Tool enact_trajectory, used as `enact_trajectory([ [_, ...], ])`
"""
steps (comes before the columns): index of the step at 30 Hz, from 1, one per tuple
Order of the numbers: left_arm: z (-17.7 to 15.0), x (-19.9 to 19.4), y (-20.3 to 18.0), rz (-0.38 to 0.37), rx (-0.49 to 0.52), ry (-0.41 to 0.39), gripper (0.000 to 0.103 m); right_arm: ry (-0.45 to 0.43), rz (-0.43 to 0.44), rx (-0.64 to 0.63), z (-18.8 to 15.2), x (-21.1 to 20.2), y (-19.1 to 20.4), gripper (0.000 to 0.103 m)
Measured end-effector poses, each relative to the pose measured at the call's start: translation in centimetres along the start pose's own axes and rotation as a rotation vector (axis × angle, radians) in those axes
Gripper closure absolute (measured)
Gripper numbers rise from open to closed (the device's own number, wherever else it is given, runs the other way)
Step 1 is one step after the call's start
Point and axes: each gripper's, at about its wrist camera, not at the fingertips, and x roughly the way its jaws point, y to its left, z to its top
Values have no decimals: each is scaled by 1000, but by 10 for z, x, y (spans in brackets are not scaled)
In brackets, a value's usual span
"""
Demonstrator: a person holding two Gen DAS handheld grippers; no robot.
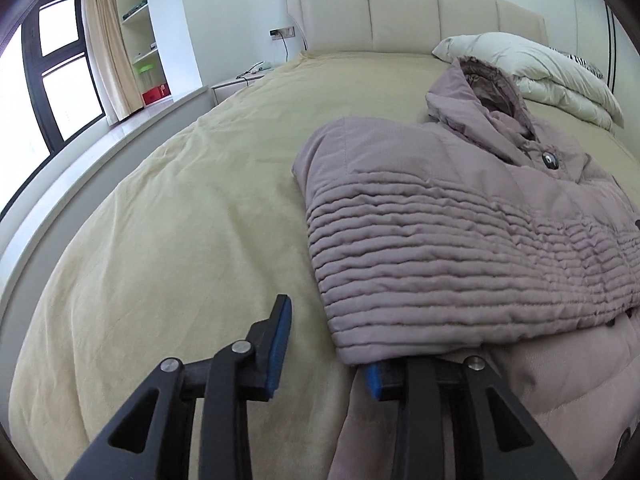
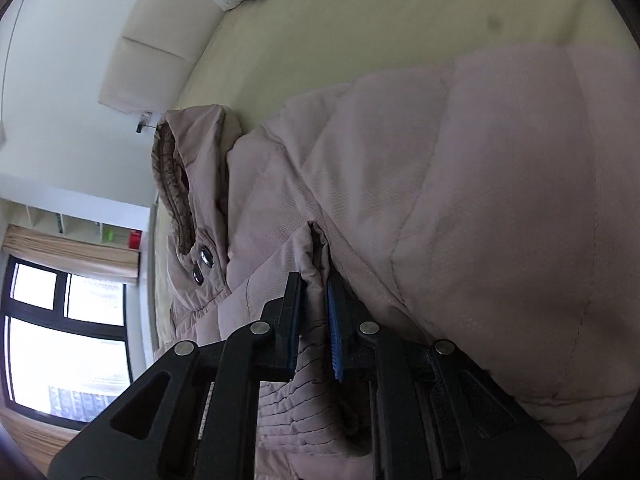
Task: Fold large clothes
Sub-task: 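Lower the sleeve onto the coat front and open the left gripper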
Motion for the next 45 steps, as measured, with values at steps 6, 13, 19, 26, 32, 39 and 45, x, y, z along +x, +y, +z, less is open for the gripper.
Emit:
enact_trajectory([
  [6, -19, -33, 20, 0, 24, 35, 47, -9, -27, -109, 0, 10, 13, 91],
  [13, 23, -58, 33, -37, -34, -104, 47, -45, -69, -180, -2, -26, 41, 89],
  [19, 72, 11, 2, -49, 73, -57, 60, -195, -158, -291, -15, -94, 65, 45],
  [26, 65, 66, -16, -5, 178, 15, 60, -70, -72, -475, -54, -63, 100, 45],
  [32, 87, 54, 16, -122, 41, 45, 65, -25, -131, -470, -61, -17, 79, 52],
  [39, 118, 85, 11, -144, 44, 104, 68, -15, -131, -460, -56, -21, 74, 52],
  [45, 116, 108, 7, -139, 44, 141, 66, -14, -139, -500, -55, -14, 76, 52],
])
